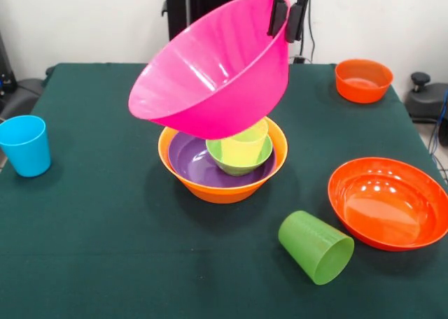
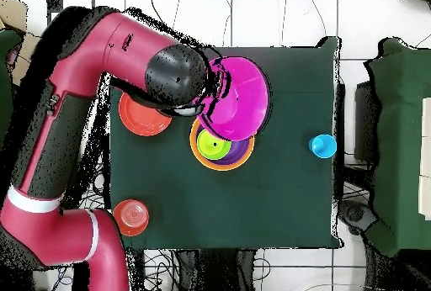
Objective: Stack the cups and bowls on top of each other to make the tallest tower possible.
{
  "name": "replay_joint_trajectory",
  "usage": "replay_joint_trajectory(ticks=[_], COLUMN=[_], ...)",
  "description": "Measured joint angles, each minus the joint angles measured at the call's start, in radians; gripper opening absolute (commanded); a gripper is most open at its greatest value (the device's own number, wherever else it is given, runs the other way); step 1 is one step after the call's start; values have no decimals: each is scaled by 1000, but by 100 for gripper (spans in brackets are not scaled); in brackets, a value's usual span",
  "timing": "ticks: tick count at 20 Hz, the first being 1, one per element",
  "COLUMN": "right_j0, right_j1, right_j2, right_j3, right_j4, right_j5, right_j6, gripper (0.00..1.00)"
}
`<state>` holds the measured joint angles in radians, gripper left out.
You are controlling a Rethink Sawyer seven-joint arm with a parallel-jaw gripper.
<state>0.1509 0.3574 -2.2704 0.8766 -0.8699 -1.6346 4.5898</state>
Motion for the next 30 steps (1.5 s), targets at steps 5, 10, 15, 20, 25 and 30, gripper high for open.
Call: replay_joint_trajectory(ticks=[5, 10, 15, 20, 25, 30], right_j0=[32, 84, 124, 141, 140, 141], right_j1=[27, 60, 81, 106, 125, 133], right_j2=[10, 32, 51, 54, 61, 80], right_j3=[14, 38, 56, 68, 70, 70], right_j4=[-60, -104, -124, -140, -146, -154], right_j5=[2, 24, 42, 45, 50, 52], right_j6=[0, 0, 0, 0, 0, 0], gripper=[0, 0, 0, 0, 0, 0])
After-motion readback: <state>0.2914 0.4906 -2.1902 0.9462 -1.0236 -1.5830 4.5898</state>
